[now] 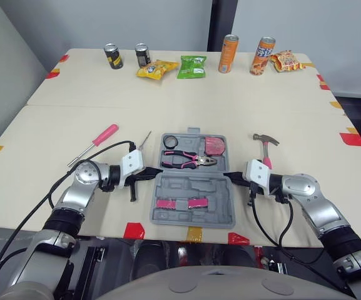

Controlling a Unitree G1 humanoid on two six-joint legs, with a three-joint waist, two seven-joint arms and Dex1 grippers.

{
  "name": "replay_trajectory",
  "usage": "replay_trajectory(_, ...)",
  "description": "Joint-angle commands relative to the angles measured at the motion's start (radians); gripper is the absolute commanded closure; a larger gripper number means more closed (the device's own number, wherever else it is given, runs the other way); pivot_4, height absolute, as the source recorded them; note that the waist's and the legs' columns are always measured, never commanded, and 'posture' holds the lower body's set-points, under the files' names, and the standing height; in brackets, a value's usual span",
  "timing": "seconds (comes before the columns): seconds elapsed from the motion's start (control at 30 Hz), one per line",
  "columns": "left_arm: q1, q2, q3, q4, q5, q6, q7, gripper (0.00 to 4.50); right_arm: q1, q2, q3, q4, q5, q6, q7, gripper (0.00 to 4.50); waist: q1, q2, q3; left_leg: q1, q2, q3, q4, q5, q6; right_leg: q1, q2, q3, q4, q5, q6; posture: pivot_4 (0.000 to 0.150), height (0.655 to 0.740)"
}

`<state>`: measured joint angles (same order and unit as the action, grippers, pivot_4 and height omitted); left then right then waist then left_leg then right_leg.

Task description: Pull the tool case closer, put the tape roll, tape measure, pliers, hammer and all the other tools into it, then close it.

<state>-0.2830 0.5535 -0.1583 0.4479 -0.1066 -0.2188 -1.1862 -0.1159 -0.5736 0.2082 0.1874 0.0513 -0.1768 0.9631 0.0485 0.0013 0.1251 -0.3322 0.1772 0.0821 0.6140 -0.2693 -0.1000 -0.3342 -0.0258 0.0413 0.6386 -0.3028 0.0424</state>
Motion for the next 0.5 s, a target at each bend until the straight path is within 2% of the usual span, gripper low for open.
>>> replay_trajectory(0.03, -0.023, -0.017, -0.018, 0.035, 0.042, 0.000, 0.049, 4.50, 0.009, 0.003, 0.009, -0.001, -0.010, 0.011, -0.005, 4.45, 0.001, 0.000, 0.000, 0.000, 0.000, 0.000, 0.000, 0.000, 0.000, 0.000, 0.000, 0.000, 0.000, 0.000, 0.000, 0.150, 0.7400)
replay_trajectory(0.5, -0.004, -0.017, -0.029, 0.011, 0.036, 0.015, 0.020, 4.50, 0.008, 0.006, 0.009, 0.003, -0.020, 0.013, -0.016, 4.45, -0.001, 0.000, 0.000, 0.000, 0.000, 0.000, -0.001, 0.000, 0.000, 0.000, 0.000, 0.000, -0.002, 0.000, 0.001, 0.150, 0.7400)
